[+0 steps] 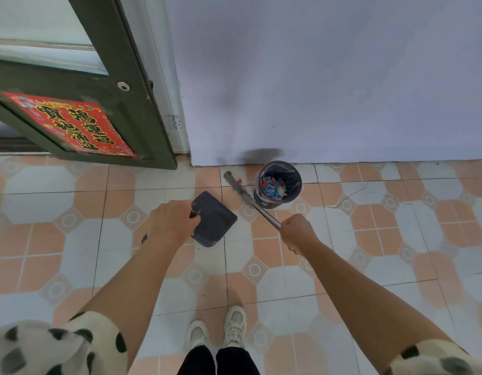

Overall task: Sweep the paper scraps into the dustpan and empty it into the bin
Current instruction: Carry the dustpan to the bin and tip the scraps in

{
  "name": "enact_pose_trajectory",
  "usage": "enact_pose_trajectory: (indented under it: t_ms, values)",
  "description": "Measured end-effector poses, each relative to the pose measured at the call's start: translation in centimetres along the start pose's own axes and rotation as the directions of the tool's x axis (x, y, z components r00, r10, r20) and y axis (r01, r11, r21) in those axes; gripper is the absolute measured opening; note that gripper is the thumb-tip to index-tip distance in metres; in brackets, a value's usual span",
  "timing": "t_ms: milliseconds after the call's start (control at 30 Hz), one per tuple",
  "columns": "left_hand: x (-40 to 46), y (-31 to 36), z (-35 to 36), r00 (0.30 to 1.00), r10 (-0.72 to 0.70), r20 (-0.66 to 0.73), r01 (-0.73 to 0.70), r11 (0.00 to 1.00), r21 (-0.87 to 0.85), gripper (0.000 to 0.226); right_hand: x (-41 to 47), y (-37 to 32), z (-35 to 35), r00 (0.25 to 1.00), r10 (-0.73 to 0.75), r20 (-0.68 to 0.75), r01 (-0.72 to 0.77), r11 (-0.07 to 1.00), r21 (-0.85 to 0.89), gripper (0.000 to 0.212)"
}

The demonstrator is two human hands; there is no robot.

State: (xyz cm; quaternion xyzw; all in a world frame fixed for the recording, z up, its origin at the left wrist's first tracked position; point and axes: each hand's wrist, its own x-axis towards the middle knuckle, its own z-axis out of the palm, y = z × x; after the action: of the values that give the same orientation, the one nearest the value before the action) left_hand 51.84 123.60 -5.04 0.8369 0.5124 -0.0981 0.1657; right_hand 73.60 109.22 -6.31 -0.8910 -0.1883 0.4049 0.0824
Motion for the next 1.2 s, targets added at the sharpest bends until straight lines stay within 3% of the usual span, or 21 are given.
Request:
enact_pose_trajectory:
  t_ms: [133,267,533,700,800,833,900,1000,1200]
  values:
    - [0.9,0.1,-0.1,1.0,-0.002,0.021,0.001,1.0,0.019,0.026,2.3,-2.1,-0.4,0.991,-0.126,-0.035,0.113,0.959,-0.26,0.008]
    - [2.2,0.3,0.5,0.999,-0.022,0.023,0.021,0.999,0.034,0.026,5.0,-4.6,-1.9,0.976,-0.212,-0.036,0.178,0.891,-0.418,0.016]
    - [4.1,0.3,1.7,1.0,-0.001,0.01,0.001,0.999,0.038,0.027,9.3,-7.0,-3.5,0.969,-0.246,-0.013,0.202,0.824,-0.529,0.022]
    - [5.2,0.4,2.0,1.0,0.016,0.005,-0.016,0.999,0.042,0.027,11.4,-7.2,-2.9,0.982,-0.186,0.015,0.171,0.867,-0.467,0.021]
    - [5.7,0.4,2.2,1.0,0.027,-0.002,-0.027,0.999,0.042,0.027,12.0,-7.6,-2.0,0.989,-0.136,0.06,0.149,0.919,-0.365,0.01]
    - [5.9,0.4,2.2,0.999,0.031,-0.008,-0.031,0.999,0.044,0.027,11.9,-7.7,-1.7,0.99,-0.112,0.086,0.135,0.933,-0.334,0.016]
    - [6.0,0.3,2.2,0.999,0.034,-0.008,-0.034,0.998,0.049,0.027,11.6,-7.5,-1.2,0.988,-0.03,0.153,0.068,0.966,-0.251,0.021]
    - [5.9,0.1,2.1,0.999,0.041,0.003,-0.041,0.998,0.051,0.026,10.2,-7.0,-1.9,0.972,0.052,0.228,-0.009,0.983,-0.186,0.009]
    - [5.5,-0.2,1.9,0.998,0.059,-0.008,-0.058,0.997,0.041,0.024,7.7,-5.0,-6.0,0.95,0.098,0.296,-0.086,0.995,-0.054,0.027]
